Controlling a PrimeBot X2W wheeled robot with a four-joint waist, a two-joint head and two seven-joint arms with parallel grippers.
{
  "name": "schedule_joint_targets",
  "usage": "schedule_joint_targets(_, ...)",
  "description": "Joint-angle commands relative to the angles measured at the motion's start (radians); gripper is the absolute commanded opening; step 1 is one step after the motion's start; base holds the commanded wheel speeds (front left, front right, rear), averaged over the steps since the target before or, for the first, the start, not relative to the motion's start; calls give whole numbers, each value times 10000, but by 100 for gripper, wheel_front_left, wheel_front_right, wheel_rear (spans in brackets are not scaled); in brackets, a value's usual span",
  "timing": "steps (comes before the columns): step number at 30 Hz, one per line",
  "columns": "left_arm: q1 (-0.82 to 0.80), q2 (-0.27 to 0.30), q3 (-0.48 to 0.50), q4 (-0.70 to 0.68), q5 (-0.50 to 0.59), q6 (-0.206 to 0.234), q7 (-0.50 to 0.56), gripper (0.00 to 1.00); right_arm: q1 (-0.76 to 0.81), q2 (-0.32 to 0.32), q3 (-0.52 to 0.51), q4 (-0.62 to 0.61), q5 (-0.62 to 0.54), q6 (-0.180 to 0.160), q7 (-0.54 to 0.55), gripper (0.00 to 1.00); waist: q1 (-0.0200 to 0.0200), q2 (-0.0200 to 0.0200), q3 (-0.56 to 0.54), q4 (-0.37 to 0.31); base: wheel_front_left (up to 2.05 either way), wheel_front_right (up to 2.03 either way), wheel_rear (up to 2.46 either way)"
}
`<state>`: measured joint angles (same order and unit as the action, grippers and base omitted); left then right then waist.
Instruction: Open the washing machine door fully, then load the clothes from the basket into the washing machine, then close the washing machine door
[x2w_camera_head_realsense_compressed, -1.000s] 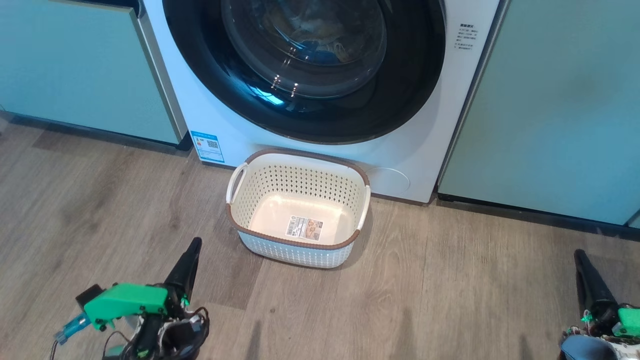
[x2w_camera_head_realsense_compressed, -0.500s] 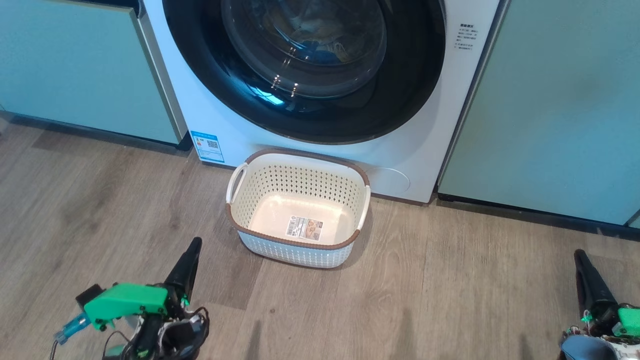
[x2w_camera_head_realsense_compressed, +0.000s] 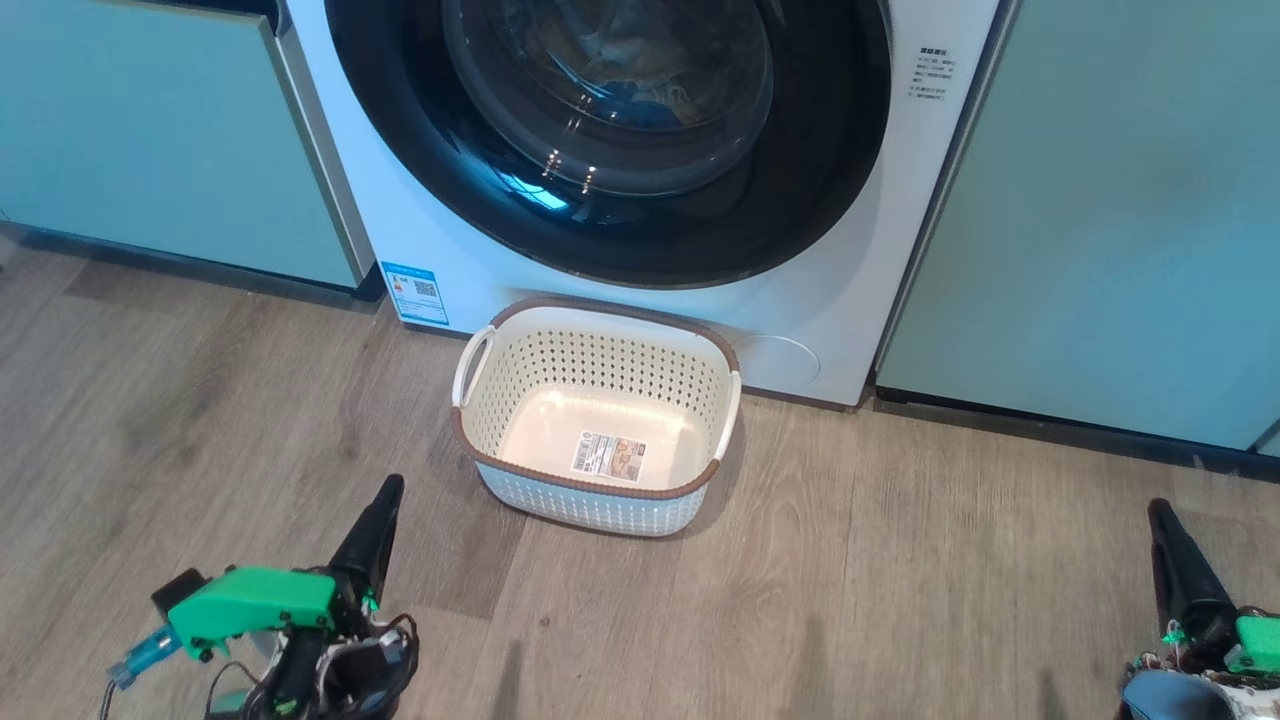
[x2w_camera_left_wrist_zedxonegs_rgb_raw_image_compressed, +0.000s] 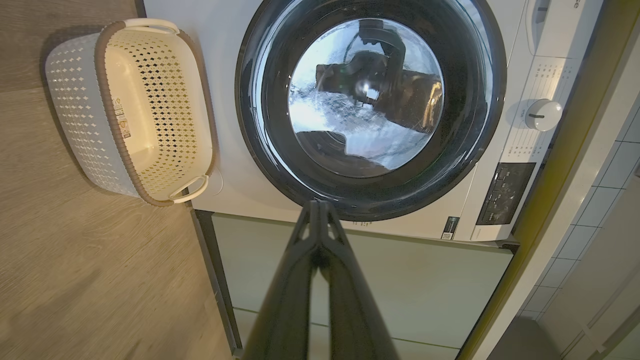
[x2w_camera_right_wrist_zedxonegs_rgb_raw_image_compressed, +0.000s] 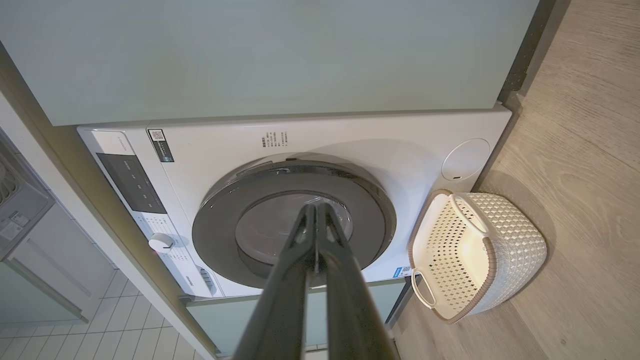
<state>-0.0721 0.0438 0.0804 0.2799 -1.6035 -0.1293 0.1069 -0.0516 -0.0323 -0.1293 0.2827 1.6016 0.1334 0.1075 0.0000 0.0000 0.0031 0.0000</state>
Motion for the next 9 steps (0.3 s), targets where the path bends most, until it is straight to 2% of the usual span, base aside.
schedule_joint_targets(1,-358,64,333,-350,-52,-14,62,0,-563,-179,158,-380,72,-27,56,0,0,0,0,0,0,0,0)
schedule_joint_targets(9,-358,64,332,-350,-52,-14,62,0,-563,-179,158,-380,72,-27,55,0,0,0,0,0,0,0,0)
